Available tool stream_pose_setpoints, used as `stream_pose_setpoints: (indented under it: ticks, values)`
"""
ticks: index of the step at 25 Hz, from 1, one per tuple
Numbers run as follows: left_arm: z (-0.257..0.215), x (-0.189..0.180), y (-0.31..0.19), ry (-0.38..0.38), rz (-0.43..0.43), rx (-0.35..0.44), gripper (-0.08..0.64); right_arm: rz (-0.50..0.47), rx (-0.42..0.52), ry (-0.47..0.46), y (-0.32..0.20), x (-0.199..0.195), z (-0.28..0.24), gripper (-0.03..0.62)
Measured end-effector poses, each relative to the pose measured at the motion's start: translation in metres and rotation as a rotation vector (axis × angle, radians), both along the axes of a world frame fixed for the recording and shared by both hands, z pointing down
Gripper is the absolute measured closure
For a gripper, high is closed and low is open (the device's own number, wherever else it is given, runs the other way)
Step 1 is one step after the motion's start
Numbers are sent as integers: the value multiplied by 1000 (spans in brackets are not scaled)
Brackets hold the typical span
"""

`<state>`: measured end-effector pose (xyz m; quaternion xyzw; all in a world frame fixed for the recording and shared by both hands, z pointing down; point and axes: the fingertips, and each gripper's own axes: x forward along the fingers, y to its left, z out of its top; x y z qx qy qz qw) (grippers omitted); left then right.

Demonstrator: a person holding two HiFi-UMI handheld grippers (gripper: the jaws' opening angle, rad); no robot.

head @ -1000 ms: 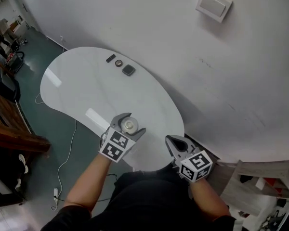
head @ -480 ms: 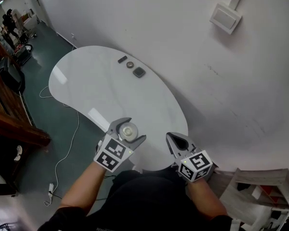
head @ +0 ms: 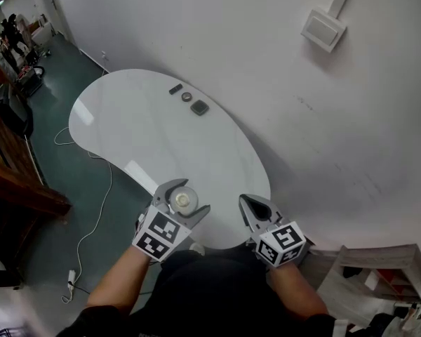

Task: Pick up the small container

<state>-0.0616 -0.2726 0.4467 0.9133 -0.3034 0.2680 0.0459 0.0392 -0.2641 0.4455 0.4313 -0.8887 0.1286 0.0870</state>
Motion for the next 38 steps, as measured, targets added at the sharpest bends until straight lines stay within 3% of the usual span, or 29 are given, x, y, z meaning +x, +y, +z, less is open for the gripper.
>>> stream_pose_setpoints:
  ticks: [38]
  values:
    - [-3,-4,1,0,5,20,209,1,-1,13,7,-4,-1,597]
